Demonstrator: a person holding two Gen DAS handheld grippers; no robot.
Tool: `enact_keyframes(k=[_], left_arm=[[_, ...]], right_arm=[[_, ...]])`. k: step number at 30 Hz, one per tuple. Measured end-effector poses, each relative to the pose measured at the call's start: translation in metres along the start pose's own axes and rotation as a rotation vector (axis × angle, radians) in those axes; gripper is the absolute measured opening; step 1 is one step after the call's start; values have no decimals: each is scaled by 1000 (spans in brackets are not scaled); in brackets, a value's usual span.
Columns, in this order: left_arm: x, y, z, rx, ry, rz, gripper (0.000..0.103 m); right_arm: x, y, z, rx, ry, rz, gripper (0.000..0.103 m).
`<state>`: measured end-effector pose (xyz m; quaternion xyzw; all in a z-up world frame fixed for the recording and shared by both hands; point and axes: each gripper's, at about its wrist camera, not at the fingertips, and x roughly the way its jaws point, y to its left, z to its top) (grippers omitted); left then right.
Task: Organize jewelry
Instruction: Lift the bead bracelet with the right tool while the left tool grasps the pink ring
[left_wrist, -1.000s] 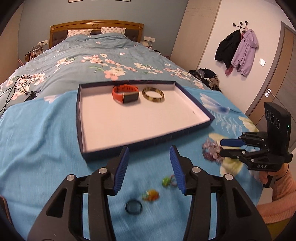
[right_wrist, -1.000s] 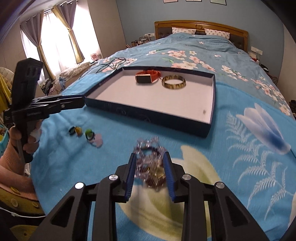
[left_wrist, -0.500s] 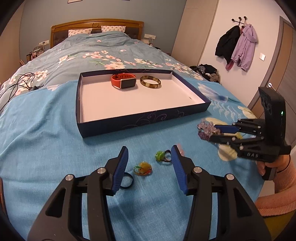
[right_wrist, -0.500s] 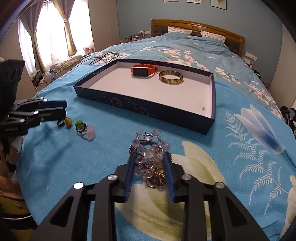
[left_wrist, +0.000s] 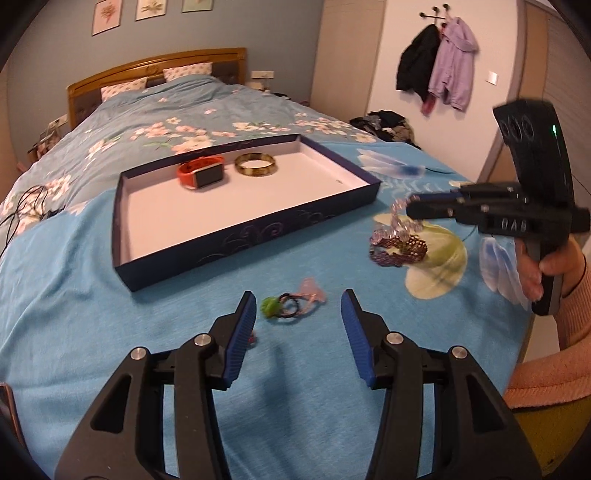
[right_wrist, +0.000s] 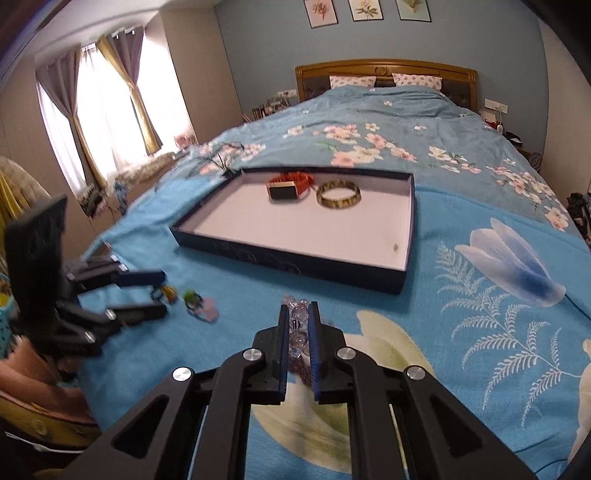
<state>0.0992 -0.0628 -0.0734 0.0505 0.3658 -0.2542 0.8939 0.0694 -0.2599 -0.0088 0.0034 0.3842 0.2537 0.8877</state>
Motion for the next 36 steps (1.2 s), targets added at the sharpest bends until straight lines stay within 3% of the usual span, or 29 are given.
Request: enact_keyframes(k=[5, 13, 17, 21, 24, 27, 30, 33, 36], left_arm=[[13, 2, 0, 4, 32, 4, 45], [27, 31, 2, -99, 70, 18, 35], [35, 41, 3, -129, 103, 42, 31], [34, 43, 5, -117, 97, 123, 29], [33, 49, 5, -144, 91, 139, 29], [22, 47, 5, -148, 44, 105, 29], [9, 32, 5, -84, -3, 24, 29], [6, 11, 3, -19, -6, -52, 29], [12, -4, 2, 20, 22, -83, 29]], right_arm=[[-12, 3, 9, 2, -41, 33, 7], [-10, 8, 9, 0, -44, 66, 7], [-10, 8, 9, 3, -45, 73, 7], [-9, 10, 7, 2, -43, 74, 7], [-9, 9, 7, 10, -46, 79, 7], [-10, 7, 8, 15, -52, 80, 7], [-12, 8, 9, 14, -60, 83, 7], [-14, 8, 10, 12, -69, 85, 7], [-17, 8, 13, 12, -79, 88, 7]])
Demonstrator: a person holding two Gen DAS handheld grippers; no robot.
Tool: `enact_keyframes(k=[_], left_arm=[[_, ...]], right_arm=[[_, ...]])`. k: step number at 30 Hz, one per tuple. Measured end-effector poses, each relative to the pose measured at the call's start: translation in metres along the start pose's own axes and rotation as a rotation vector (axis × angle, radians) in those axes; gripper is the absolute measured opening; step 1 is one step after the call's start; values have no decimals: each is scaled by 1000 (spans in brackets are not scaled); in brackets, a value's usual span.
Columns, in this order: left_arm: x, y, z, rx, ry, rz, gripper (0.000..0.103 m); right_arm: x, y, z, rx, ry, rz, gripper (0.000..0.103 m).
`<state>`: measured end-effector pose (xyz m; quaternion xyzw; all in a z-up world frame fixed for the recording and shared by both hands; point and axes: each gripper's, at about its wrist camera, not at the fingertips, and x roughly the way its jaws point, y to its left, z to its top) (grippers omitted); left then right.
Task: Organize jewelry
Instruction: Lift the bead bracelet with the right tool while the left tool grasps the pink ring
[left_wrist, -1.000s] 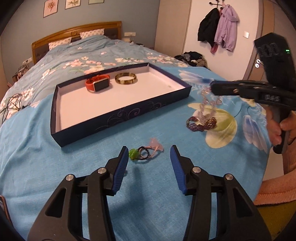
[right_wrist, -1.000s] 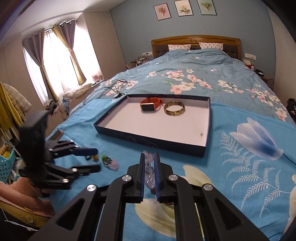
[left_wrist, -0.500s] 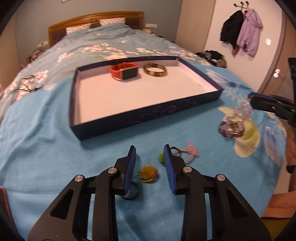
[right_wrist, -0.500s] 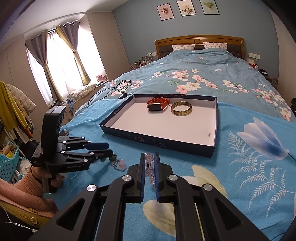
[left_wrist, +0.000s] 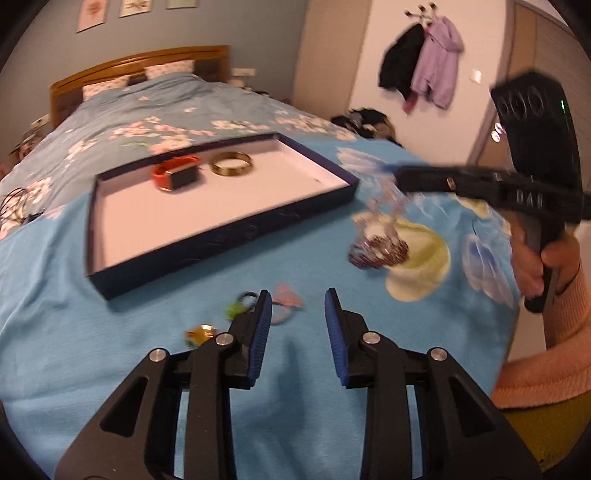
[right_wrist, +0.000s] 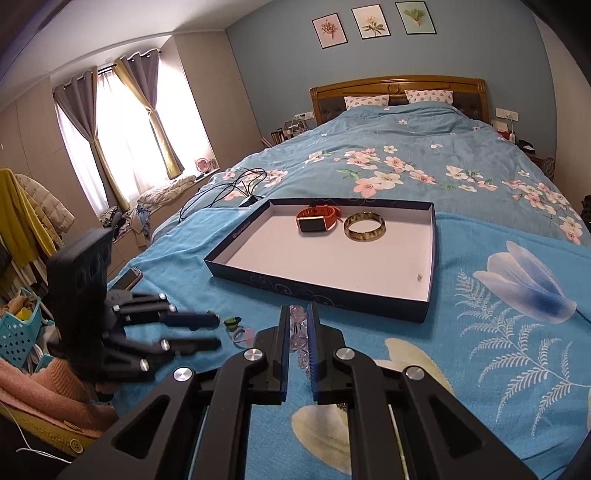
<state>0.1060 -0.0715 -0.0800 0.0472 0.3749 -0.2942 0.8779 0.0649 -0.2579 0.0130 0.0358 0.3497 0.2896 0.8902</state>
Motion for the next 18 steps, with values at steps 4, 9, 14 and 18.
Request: enact_keyframes(k=[4, 9, 14, 18], left_arm=[[16, 0, 2, -23, 42, 1, 29], [28, 8, 7, -49, 62, 7, 28], [39, 11, 10, -60, 99, 4, 21], [44, 7, 10, -42, 112, 2, 12]], right_arm=[[-1, 1, 2, -1, -8, 4, 7], [-1, 1, 3, -3, -12, 7, 7], [1, 0, 2, -1, -4, 17, 7], [5, 0, 3, 3, 4, 19, 7]])
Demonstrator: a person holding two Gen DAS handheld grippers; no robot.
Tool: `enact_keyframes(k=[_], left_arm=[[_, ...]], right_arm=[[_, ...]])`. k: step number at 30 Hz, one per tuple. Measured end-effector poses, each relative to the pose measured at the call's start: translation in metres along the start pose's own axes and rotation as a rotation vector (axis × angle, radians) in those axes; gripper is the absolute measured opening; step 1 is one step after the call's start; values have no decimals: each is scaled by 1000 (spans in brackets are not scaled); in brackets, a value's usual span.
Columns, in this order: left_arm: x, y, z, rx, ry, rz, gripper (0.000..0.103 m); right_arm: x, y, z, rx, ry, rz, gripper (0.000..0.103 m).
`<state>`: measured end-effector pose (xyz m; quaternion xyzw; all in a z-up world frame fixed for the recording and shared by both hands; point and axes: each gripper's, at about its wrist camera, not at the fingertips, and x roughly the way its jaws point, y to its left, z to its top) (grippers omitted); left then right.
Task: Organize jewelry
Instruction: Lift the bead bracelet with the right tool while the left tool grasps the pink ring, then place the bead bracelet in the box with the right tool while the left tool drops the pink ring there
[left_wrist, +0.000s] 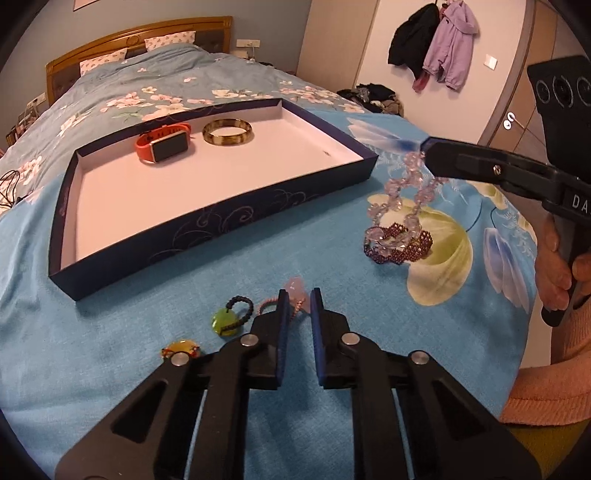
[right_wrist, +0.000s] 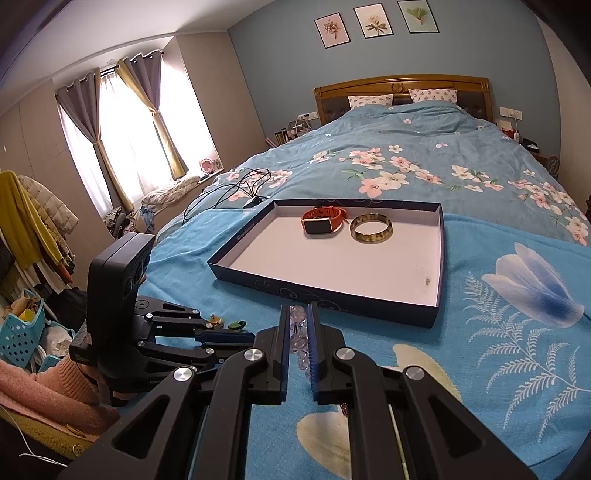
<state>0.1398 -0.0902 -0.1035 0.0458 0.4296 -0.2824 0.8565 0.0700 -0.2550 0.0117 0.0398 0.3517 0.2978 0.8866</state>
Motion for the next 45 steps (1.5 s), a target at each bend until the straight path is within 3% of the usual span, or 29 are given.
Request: enact_keyframes(k=[7, 27, 45], left_arm=[[-3, -3, 1, 8, -14, 5, 5], [-37, 16, 10, -84, -111, -34, 4], [-59, 39, 49, -84, -189, 36, 4]], right_arm=[[3, -1, 1, 2, -3, 0, 7], [1, -1, 11, -3, -40, 5, 7], [14, -3, 55, -35, -82, 6, 7]])
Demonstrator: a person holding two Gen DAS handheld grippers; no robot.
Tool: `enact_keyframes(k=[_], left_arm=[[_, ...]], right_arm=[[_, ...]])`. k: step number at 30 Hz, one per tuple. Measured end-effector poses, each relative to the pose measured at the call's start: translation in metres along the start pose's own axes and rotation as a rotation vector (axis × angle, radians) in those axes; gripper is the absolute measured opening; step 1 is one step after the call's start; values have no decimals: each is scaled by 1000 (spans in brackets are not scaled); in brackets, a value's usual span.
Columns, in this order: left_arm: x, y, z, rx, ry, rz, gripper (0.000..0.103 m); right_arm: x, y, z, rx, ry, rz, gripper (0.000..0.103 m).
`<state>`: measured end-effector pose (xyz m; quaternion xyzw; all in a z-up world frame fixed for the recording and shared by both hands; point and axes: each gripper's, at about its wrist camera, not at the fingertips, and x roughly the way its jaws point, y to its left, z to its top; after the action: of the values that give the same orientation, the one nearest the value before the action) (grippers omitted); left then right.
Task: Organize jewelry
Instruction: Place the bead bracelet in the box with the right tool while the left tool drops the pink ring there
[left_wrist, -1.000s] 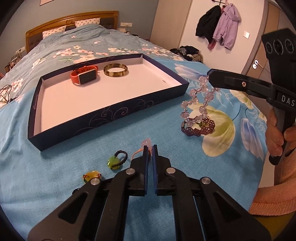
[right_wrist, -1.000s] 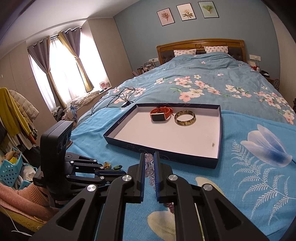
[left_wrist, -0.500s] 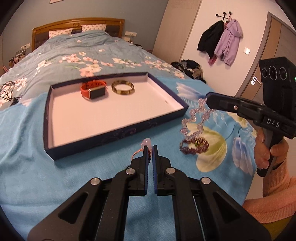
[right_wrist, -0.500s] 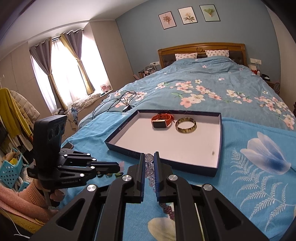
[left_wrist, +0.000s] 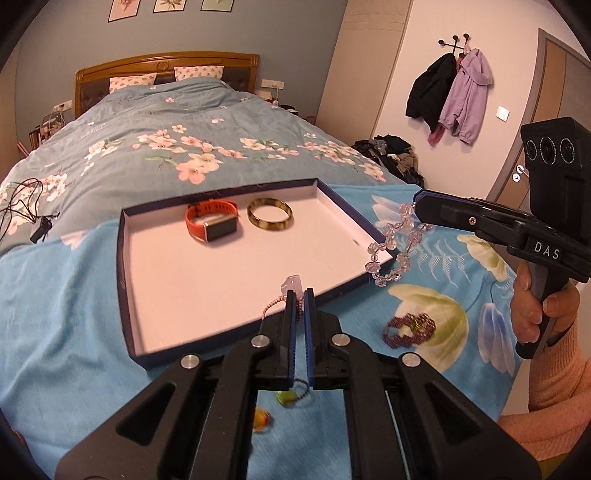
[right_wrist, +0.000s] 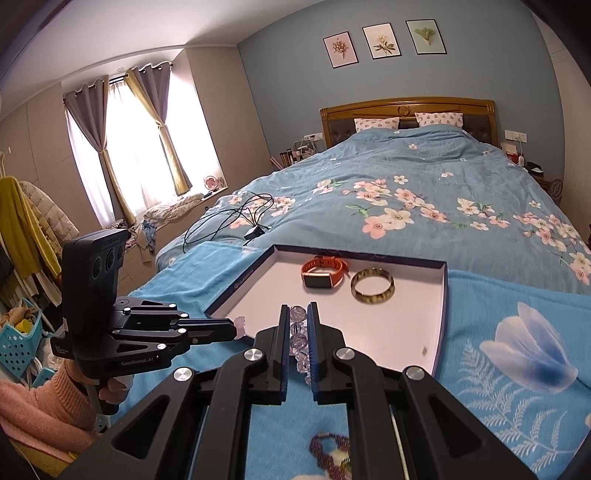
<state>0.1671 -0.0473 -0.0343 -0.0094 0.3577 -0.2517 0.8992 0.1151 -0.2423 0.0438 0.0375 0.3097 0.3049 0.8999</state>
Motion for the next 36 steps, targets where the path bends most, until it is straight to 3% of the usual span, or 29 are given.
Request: enact_keyframes(k=[23, 36], left_arm=[[42, 25, 31, 18, 44, 67, 4], [66, 33, 43, 24, 73, 99, 4]], right_arm=[[69, -26, 25, 48, 65, -53, 7], [100, -35, 35, 100, 90, -24, 7]])
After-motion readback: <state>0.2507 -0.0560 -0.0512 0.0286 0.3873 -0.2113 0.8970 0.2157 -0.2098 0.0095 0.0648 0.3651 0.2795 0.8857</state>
